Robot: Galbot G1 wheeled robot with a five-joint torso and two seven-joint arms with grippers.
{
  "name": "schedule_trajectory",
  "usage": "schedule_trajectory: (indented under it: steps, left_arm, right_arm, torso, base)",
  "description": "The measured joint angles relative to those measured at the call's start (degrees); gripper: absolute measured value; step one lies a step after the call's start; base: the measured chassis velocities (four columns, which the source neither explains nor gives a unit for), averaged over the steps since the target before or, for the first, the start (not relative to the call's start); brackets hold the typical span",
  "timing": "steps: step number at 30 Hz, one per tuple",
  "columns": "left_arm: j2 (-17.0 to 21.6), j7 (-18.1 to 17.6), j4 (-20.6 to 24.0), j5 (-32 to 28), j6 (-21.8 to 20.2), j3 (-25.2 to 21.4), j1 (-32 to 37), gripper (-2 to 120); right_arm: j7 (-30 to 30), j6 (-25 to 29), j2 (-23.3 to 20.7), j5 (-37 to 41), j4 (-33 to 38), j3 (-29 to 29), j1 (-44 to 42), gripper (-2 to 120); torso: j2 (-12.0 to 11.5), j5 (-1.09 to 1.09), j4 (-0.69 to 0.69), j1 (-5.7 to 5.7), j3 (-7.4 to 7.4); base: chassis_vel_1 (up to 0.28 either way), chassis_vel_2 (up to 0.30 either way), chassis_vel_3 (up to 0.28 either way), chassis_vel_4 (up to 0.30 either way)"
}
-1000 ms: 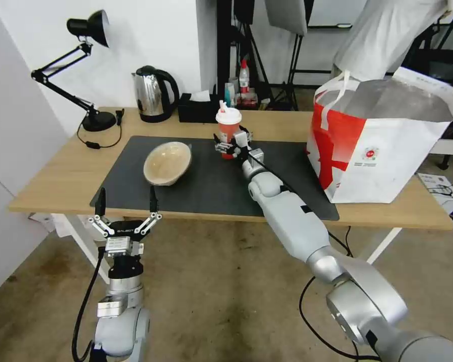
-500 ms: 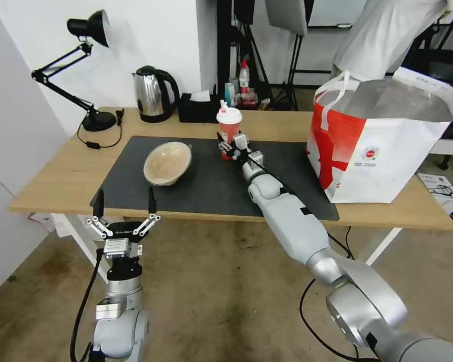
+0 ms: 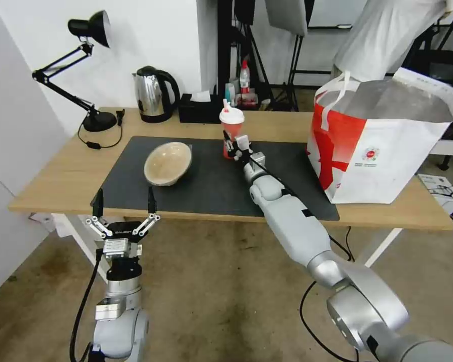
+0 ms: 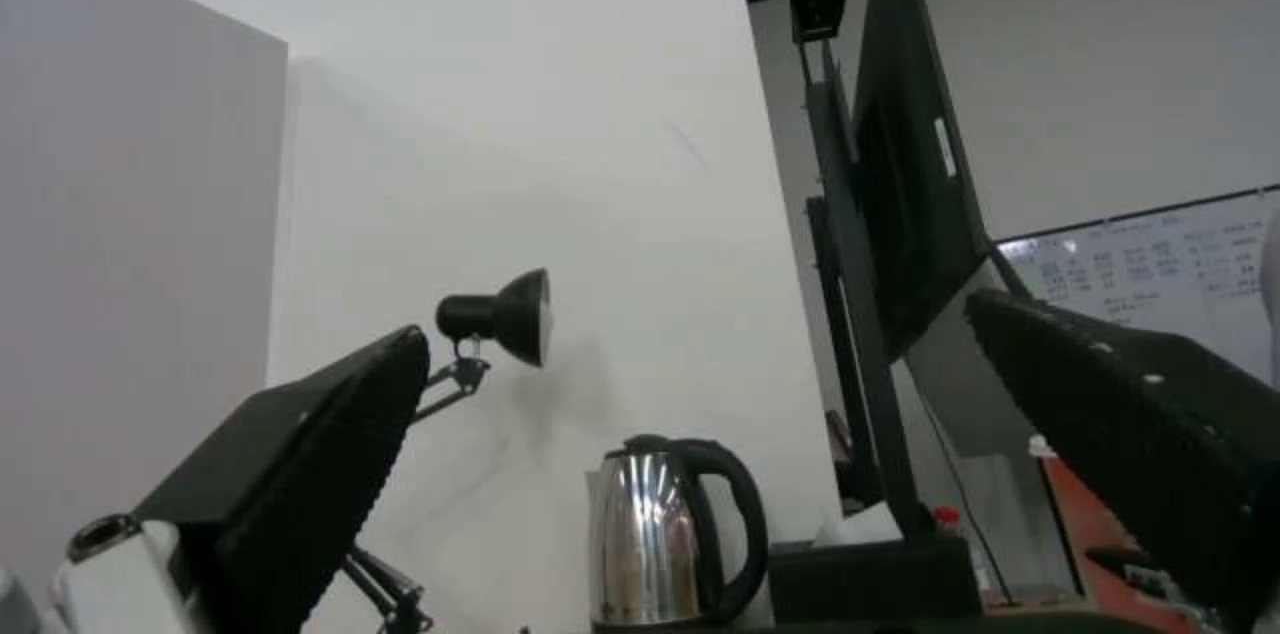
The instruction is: Pick up the trash from the table and place it into the takeout bag.
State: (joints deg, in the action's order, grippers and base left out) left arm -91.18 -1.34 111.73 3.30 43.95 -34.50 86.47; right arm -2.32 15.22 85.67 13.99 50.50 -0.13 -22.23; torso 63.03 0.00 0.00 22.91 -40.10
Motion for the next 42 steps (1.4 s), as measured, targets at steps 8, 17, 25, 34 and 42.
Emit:
schedule_trajectory:
  steps: [8, 17, 25, 34, 42]
  left_arm:
    - [0.0, 0.02, 0.0, 0.02, 0.01, -0.06, 0.0, 100]
    - [0.0, 0.03, -0.14, 0.1, 0.02, -0.07, -0.02, 100]
    - [0.0, 0.03, -0.16, 0.27, 0.02, -0.2, -0.05, 100]
    - [-0.02, 0.03, -0.16, 0.24, 0.03, -0.58, 0.02, 100]
    - [-0.02, 0.0, -0.16, 0.22, 0.04, -0.74, 0.17, 100]
  right_arm:
    - [0.23, -0.63, -0.98, -0.15, 3.76, -0.08, -0.9, 6]
    - [1.08, -3.4, -3.91, 0.86, 11.99, -0.27, -1.89, 6]
    - [2.2, -5.61, -5.08, 2.54, 18.56, -0.51, -1.78, 6]
    - [4.99, -10.99, -7.4, 5.02, 29.66, -0.3, -0.84, 6]
    - [6.19, -15.95, -10.03, 6.62, 36.11, 0.72, 0.4, 6]
  torso:
    - [-0.01, 0.01, -0.01, 0.0, -0.02]
    - [-0.01, 0.0, 0.0, 0.0, 0.0]
    - [-0.01, 0.01, 0.01, 0.01, -0.01]
    - [-0.01, 0.01, 0.01, 0.0, 0.01]
    - [-0.01, 0.01, 0.0, 0.0, 0.0]
  base:
    - [0.0, 0.0, 0.0, 0.0]
    - [0.0, 0.0, 0.0, 0.0]
    - [0.0, 0.0, 0.0, 0.0]
    - [0.0, 0.0, 0.0, 0.0]
    - [0.0, 0.0, 0.0, 0.0]
